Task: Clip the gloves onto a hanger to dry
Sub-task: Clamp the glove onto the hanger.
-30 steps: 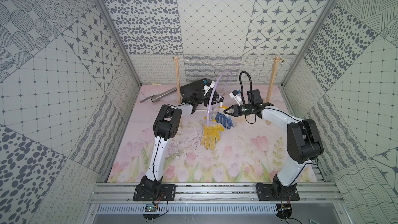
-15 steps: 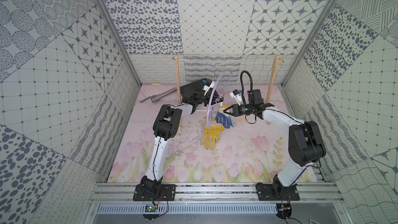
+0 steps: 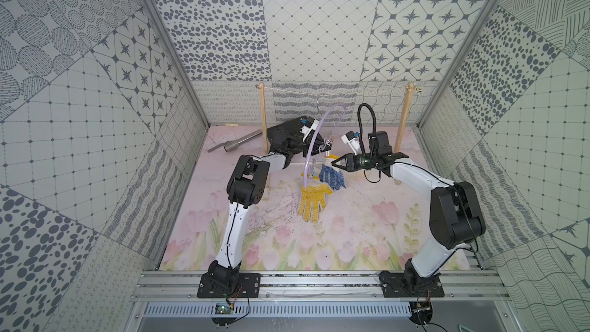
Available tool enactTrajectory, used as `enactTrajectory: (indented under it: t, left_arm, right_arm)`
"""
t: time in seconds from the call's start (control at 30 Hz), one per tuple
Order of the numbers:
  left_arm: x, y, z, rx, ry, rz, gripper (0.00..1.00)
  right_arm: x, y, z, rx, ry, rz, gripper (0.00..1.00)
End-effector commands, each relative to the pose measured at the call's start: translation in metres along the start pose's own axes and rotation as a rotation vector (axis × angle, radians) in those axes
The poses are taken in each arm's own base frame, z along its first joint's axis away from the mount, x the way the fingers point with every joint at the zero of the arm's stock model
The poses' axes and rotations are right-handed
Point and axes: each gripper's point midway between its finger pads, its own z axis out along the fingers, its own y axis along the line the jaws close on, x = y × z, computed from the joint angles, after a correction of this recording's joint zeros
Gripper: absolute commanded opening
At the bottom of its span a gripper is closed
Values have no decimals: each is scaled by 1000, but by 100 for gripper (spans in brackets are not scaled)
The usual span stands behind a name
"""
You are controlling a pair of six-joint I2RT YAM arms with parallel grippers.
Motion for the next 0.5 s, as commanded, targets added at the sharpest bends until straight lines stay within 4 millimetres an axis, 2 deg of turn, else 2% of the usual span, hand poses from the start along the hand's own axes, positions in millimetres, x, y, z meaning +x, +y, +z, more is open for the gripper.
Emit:
enactTrajectory:
  t: [0.0,0.13,0.27,0.3,0.37,0.47]
  left_arm:
    - [-18,-14,2,30,6,117,0]
    - [-18,-14,2,30,5,112,2]
    - [-19,-14,2,20,-3,109,41]
    - [-19,-14,2,19,-6,110,46]
    - [-19,-14,2,12,-10,118,52]
    - [-19,-14,2,9,-13,118,53]
  right_arm:
    - [-21,20,-10,-17,-67,-94,0]
    - [-21,18,-8,-17,-61,-83,0]
    - [-21,16,-7,-11,-61,-75,1]
    - [-21,15,-8,-6,-62,-72,4]
    - [-22,15,-8,1,-64,-72,11]
    - [-22,14,-9,10,-65,-70,21]
